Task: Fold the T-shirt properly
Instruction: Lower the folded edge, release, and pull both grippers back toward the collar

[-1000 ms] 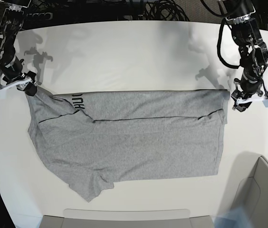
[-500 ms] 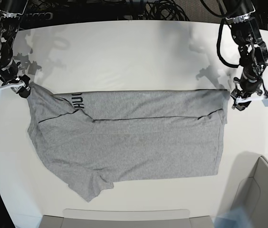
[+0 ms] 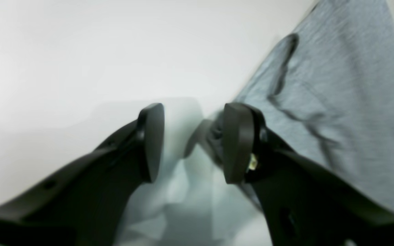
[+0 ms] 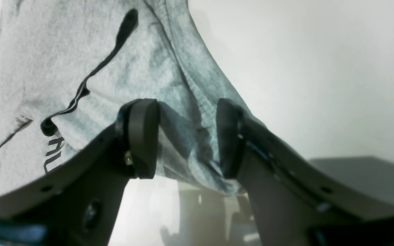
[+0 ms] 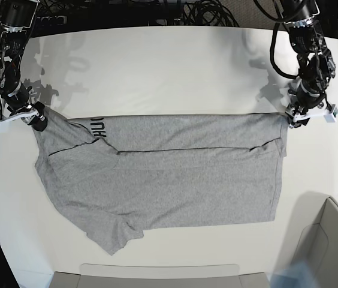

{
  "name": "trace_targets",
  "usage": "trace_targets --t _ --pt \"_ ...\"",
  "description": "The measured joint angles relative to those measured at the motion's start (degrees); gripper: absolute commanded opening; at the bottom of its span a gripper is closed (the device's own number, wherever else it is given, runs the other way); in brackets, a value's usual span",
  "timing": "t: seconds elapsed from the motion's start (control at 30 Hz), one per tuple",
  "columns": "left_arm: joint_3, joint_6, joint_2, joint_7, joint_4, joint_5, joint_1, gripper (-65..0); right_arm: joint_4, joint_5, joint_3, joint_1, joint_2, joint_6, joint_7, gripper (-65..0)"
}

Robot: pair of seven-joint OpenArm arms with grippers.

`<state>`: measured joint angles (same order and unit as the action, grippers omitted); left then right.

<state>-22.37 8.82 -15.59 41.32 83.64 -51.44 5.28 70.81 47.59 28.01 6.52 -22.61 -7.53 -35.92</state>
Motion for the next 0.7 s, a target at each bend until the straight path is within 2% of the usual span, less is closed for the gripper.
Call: trace_targets --t 0.2,0.43,0.67,0.7 --pt "0.0 -0.7 -0.3 0.0 0.4 -5.7 1.0 -36.0 -0.1 0.0 -0.1 0.3 -1.7 0.0 -0.6 -37.1" --pt "0.2 -0.6 -0.3 1.0 0.5 -5.6 1.1 -36.0 -0.1 -0.4 -0.1 0.3 -1.5 0.1 -0.5 -37.1" --pt "10.9 -0.8 -3.9 0.1 -1.4 -6.4 0.7 -36.2 -0.6 -1.1 -0.1 -0.7 -1.1 0.2 -0.5 -37.1" --pt "11.4 -1.1 -4.0 -1.9 -2.5 -6.8 0.6 -36.3 -0.5 -1.0 0.0 -0.8 -0.7 0.3 -0.3 -37.1"
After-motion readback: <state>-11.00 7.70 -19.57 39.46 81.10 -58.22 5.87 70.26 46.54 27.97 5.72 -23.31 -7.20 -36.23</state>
